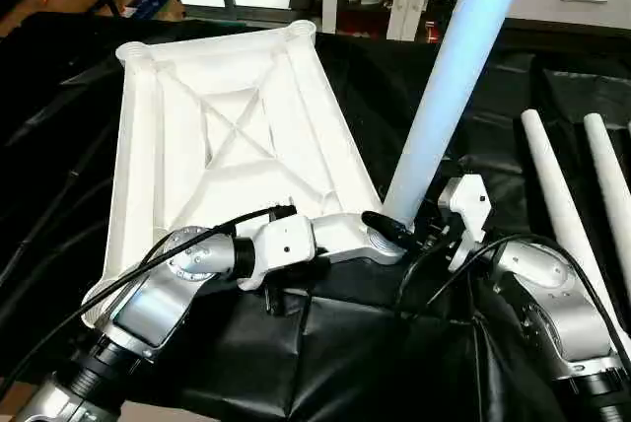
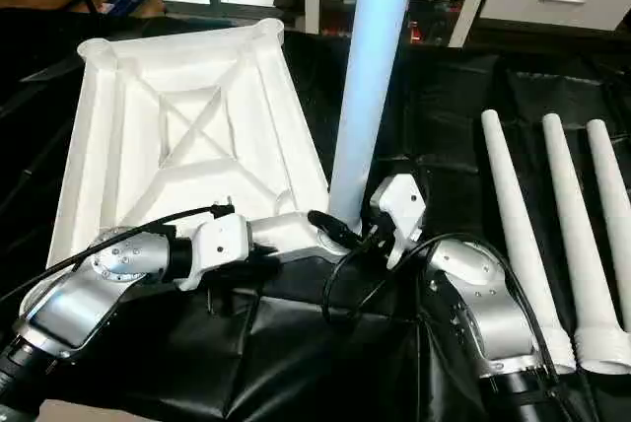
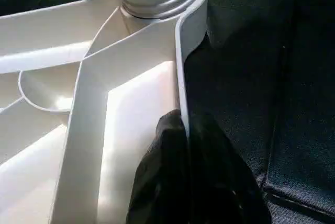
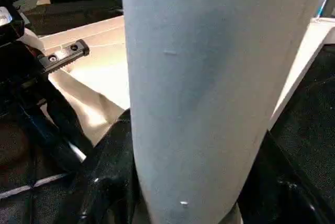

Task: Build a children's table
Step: Insert table leg to table base

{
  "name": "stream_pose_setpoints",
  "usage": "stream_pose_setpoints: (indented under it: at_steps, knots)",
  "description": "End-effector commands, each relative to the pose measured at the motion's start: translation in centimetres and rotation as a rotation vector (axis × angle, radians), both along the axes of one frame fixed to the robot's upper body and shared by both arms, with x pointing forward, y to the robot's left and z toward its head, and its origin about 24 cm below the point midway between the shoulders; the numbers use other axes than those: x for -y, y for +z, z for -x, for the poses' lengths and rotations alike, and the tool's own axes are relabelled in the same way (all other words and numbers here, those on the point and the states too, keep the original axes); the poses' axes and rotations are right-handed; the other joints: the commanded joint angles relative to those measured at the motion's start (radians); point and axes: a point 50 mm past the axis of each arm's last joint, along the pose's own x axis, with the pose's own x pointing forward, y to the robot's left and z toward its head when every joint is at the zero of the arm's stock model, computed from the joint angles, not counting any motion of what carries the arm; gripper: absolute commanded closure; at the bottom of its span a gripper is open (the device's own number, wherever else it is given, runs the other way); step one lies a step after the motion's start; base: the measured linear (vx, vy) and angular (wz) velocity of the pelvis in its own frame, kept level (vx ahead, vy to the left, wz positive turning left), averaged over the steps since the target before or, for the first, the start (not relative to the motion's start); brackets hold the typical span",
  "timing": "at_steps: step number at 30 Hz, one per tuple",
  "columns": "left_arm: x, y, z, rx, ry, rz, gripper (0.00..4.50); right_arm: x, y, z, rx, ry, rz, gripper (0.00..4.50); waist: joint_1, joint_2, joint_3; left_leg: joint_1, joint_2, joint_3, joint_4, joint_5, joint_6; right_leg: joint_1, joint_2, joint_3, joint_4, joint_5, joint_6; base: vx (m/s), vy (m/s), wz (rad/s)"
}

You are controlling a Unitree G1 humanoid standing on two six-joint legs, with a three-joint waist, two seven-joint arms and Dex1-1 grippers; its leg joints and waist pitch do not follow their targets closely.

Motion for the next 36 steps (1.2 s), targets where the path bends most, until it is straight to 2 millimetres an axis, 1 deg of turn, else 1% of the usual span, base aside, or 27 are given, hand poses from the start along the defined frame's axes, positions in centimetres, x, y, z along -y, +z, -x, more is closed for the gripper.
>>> stream_pose_setpoints:
  at_steps: [1,2,3,5,8,11,12,13,14,15,16,17,19,22,24,25,27,28,29,30,31,32,33,34,35,36]
  knots:
    - [-0.4,-2.3,0.7,-0.083,0.011,-0.072,4.46,1.5,-6.4,1.6,-0.329,-0.077,0.124,2.59,-0.004,0.000,-0.002,0.018,0.121,-0.068,-0.100,-0.474,-0.044,-0.016,-0.072,0.053,-0.083,-0.375,-0.153,0.000,0.000,0.00]
    - [-0.4,-2.3,0.7,-0.083,0.012,-0.072,4.46,1.5,-6.3,1.6,-0.320,-0.076,0.128,2.59,-0.004,0.002,-0.002,0.019,0.121,-0.068,-0.100,-0.472,-0.046,-0.016,-0.071,0.052,-0.082,-0.355,-0.153,0.000,0.000,0.00]
    - [-0.4,-2.3,0.7,-0.083,0.012,-0.071,4.46,1.5,-6.2,1.5,-0.304,-0.081,0.129,2.59,-0.004,0.000,-0.002,0.019,0.121,-0.067,-0.100,-0.470,-0.045,-0.016,-0.071,0.053,-0.082,-0.349,-0.154,0.000,0.000,0.00]
    - [-0.4,-2.3,0.7,-0.082,0.014,-0.069,4.46,1.4,-6.0,1.5,-0.273,-0.085,0.140,2.59,-0.003,0.000,-0.001,0.020,0.121,-0.066,-0.099,-0.467,-0.044,-0.017,-0.072,0.054,-0.083,-0.345,-0.154,0.000,0.000,0.00]
    - [-0.3,-2.3,0.7,-0.083,0.017,-0.067,4.46,1.2,-5.9,1.6,-0.242,-0.089,0.144,2.59,-0.004,0.001,0.002,0.019,0.121,-0.067,-0.101,-0.489,-0.047,-0.020,-0.074,0.054,-0.087,-0.393,-0.143,0.000,0.000,0.00]
    - [-0.2,-2.4,0.8,-0.084,0.018,-0.067,4.46,1.1,-5.8,1.6,-0.245,-0.095,0.123,2.59,-0.004,0.000,0.004,0.019,0.121,-0.070,-0.102,-0.504,-0.045,-0.022,-0.076,0.056,-0.089,-0.433,-0.134,0.000,0.000,0.00]
    - [-0.2,-2.4,0.8,-0.085,0.019,-0.068,4.49,1.1,-5.9,1.6,-0.252,-0.097,0.113,2.59,-0.004,0.004,0.005,0.019,0.121,-0.072,-0.102,-0.516,-0.048,-0.023,-0.076,0.056,-0.090,-0.450,-0.129,0.000,0.000,0.00]
    - [-0.2,-2.4,0.7,-0.085,0.025,-0.067,4.50,1.1,-5.9,1.6,-0.255,-0.104,0.107,2.59,-0.004,0.001,0.006,0.020,0.121,-0.072,-0.103,-0.524,-0.049,-0.025,-0.076,0.057,-0.092,-0.462,-0.124,0.000,0.000,0.00]
    - [-0.2,-2.4,0.7,-0.085,0.028,-0.066,4.50,1.1,-5.9,1.6,-0.256,-0.108,0.105,2.59,-0.004,0.002,0.006,0.020,0.121,-0.073,-0.103,-0.527,-0.050,-0.026,-0.076,0.057,-0.092,-0.468,-0.121,0.000,0.000,0.00]
    - [-0.2,-2.4,0.6,-0.084,0.031,-0.066,4.50,1.1,-5.9,1.6,-0.258,-0.110,0.103,2.59,-0.003,0.007,0.006,0.021,0.121,-0.074,-0.104,-0.529,-0.053,-0.026,-0.076,0.057,-0.091,-0.466,-0.120,0.000,0.000,0.00]
    - [-0.2,-2.3,0.6,-0.084,0.032,-0.066,4.50,1.0,-5.9,1.6,-0.258,-0.111,0.101,2.59,-0.005,0.003,0.006,0.021,0.121,-0.073,-0.104,-0.531,-0.055,-0.026,-0.074,0.056,-0.092,-0.458,-0.119,0.000,0.000,0.00]
    - [-0.2,-2.3,0.5,-0.086,0.039,-0.063,4.50,1.0,-5.9,1.6,-0.261,-0.119,0.092,2.59,-0.004,0.004,0.006,0.020,0.121,-0.074,-0.105,-0.532,-0.055,-0.026,-0.074,0.056,-0.091,-0.456,-0.119,0.000,0.000,0.00]
    - [-0.2,-2.3,0.5,-0.091,0.048,-0.056,4.50,0.9,-5.9,1.5,-0.262,-0.130,0.084,2.59,-0.004,0.004,0.007,0.022,0.121,-0.073,-0.105,-0.542,-0.060,-0.029,-0.074,0.057,-0.093,-0.464,-0.116,0.000,0.000,0.00]
    - [-0.2,-2.4,0.2,-0.092,0.086,-0.054,4.50,1.0,-6.1,1.1,-0.252,-0.207,0.099,2.59,-0.006,0.004,0.009,0.019,0.120,-0.076,-0.107,-0.557,-0.068,-0.031,-0.075,0.057,-0.093,-0.490,-0.106,0.000,0.000,0.00]
    - [-0.1,-2.4,0.0,-0.086,0.113,-0.057,4.50,1.1,-6.3,0.7,-0.245,-0.257,0.123,2.59,-0.009,0.002,0.010,0.017,0.119,-0.080,-0.109,-0.575,-0.074,-0.031,-0.075,0.055,-0.094,-0.525,-0.094,0.000,0.000,0.00]
    - [0.2,-2.3,-0.1,-0.087,0.131,-0.046,4.50,1.1,-6.4,0.5,-0.240,-0.290,0.135,2.59,-0.010,0.003,0.010,0.018,0.119,-0.082,-0.109,-0.583,-0.076,-0.032,-0.075,0.055,-0.094,-0.535,-0.090,0.000,0.000,0.00]
    - [0.8,-2.2,-0.3,-0.094,0.154,-0.026,4.50,1.0,-6.6,-0.1,-0.230,-0.370,0.147,2.59,-0.014,0.002,0.012,0.019,0.115,-0.084,-0.108,-0.611,-0.081,-0.038,-0.077,0.054,-0.100,-0.594,-0.075,0.000,0.000,0.00]
    - [1.5,-2.0,-0.6,-0.094,0.183,-0.013,4.50,1.0,-6.8,-0.7,-0.227,-0.469,0.154,2.59,-0.015,0.001,0.013,0.018,0.114,-0.087,-0.109,-0.618,-0.083,-0.038,-0.078,0.053,-0.101,-0.618,-0.066,0.000,0.000,0.00]
    - [1.9,-1.9,-0.8,-0.092,0.199,-0.009,4.50,1.0,-7.0,-1.1,-0.228,-0.524,0.157,2.59,-0.018,0.003,0.015,0.017,0.114,-0.089,-0.110,-0.629,-0.087,-0.040,-0.077,0.052,-0.100,-0.631,-0.063,0.000,0.000,0.00]
    - [2.0,-1.9,-0.8,-0.090,0.207,-0.008,4.50,1.0,-7.0,-1.2,-0.229,-0.548,0.158,2.59,-0.022,0.004,0.014,0.016,0.110,-0.094,-0.110,-0.647,-0.096,-0.040,-0.076,0.048,-0.101,-0.651,-0.058,0.000,0.000,0.00]
    - [2.1,-1.9,-0.9,-0.088,0.209,-0.008,4.50,1.0,-7.1,-1.3,-0.230,-0.560,0.161,2.59,-0.023,0.003,0.014,0.016,0.111,-0.096,-0.110,-0.653,-0.099,-0.038,-0.076,0.046,-0.101,-0.638,-0.057,0.000,0.000,0.00]
    - [2.6,-1.6,-1.2,-0.078,0.228,-0.002,4.50,0.9,-7.2,-1.7,-0.232,-0.614,0.171,2.59,-0.022,0.003,0.013,0.016,0.112,-0.092,-0.111,-0.632,-0.100,-0.037,-0.074,0.048,-0.097,-0.552,-0.062,0.000,0.000,0.00]
    - [2.8,-1.6,-1.2,-0.080,0.231,0.002,4.50,0.8,-7.3,-1.8,-0.234,-0.629,0.172,2.59,-0.023,0.004,0.012,0.015,0.112,-0.090,-0.111,-0.623,-0.100,-0.036,-0.072,0.048,-0.095,-0.524,-0.069,0.000,0.000,0.00]
    - [3.2,-1.4,-1.3,-0.082,0.237,0.010,4.50,0.7,-7.3,-2.1,-0.239,-0.655,0.172,2.59,-0.023,0.008,0.013,0.017,0.112,-0.087,-0.112,-0.613,-0.105,-0.036,-0.071,0.048,-0.093,-0.481,-0.079,0.000,0.000,0.00]
    - [3.6,-1.2,-1.5,-0.083,0.245,0.016,4.50,0.6,-7.4,-2.4,-0.249,-0.683,0.169,2.59,-0.025,0.008,0.012,0.019,0.113,-0.086,-0.112,-0.608,-0.111,-0.035,-0.069,0.047,-0.091,-0.455,-0.087,0.000,0.000,0.00]
    - [4.2,-0.9,-1.8,-0.081,0.265,0.026,4.50,0.4,-7.4,-3.0,-0.255,-0.726,0.175,2.59,-0.029,0.009,0.012,0.016,0.112,-0.086,-0.114,-0.603,-0.122,-0.030,-0.067,0.043,-0.085,-0.406,-0.101,0.000,0.000,0.00]
